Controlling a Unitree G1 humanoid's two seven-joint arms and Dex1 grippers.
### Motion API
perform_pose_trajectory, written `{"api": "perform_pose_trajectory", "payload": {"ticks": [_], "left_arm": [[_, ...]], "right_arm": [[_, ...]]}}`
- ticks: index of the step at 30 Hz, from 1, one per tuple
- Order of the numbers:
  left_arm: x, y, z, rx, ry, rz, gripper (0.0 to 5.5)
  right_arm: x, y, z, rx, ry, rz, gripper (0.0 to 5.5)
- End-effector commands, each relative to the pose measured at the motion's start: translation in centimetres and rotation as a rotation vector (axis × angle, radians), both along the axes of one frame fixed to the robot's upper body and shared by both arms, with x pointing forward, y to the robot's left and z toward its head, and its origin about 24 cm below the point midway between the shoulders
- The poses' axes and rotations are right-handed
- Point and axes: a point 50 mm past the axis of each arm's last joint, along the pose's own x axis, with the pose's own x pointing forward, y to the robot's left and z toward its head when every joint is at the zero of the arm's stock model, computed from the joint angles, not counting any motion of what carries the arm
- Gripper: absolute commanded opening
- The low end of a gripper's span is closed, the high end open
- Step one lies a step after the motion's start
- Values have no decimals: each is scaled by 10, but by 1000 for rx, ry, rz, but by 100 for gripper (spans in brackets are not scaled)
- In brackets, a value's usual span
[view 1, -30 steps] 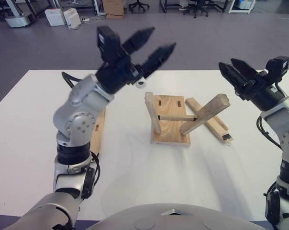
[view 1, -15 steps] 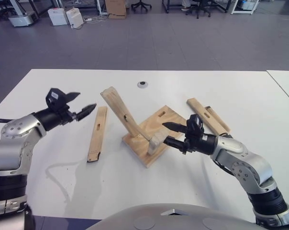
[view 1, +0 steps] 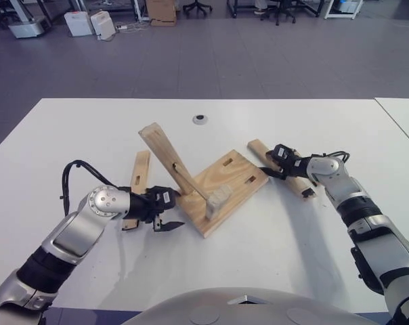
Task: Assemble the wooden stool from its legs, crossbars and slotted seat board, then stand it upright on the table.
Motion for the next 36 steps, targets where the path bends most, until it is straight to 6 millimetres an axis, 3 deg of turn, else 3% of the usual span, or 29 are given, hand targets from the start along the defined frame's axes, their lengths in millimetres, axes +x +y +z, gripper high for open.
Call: {"api": "perform_pose_trajectory", "payload": {"ticks": [1,3,7,9,13,17,20,24,28,32,36], "left_arm": [[16,-3,-29,17,-25,103,416],[27,-8,-30,-26,-64,135,416],[60,-22,-26,-137,-138,203,416],[77,-17,-22,-155,-171,237,416],[94,19,0,-202,-242,315,416],[73,41,29,-198,-306,254,416],[44,35,30,-149,-220,145,416],[19,17,15,-77,-108,47,416],[24,5,-7,26,-123,63,416],[38,-8,-19,31,-188,145,416],[60,-25,-42,28,-270,245,416]], "right_arm": [[-24,-4,-4,-63,32,183,312],[-38,-7,0,-81,36,235,312],[-65,7,15,-89,3,318,312],[-71,8,29,-97,-28,307,312],[-49,-26,66,-197,-148,112,312],[-13,-35,84,-148,-243,-7,312],[20,-21,66,-87,-271,-81,312],[44,23,43,-235,-389,30,312],[40,53,10,-414,-362,228,312],[28,51,1,-401,-287,377,312],[19,42,6,-256,-287,369,312]]}}
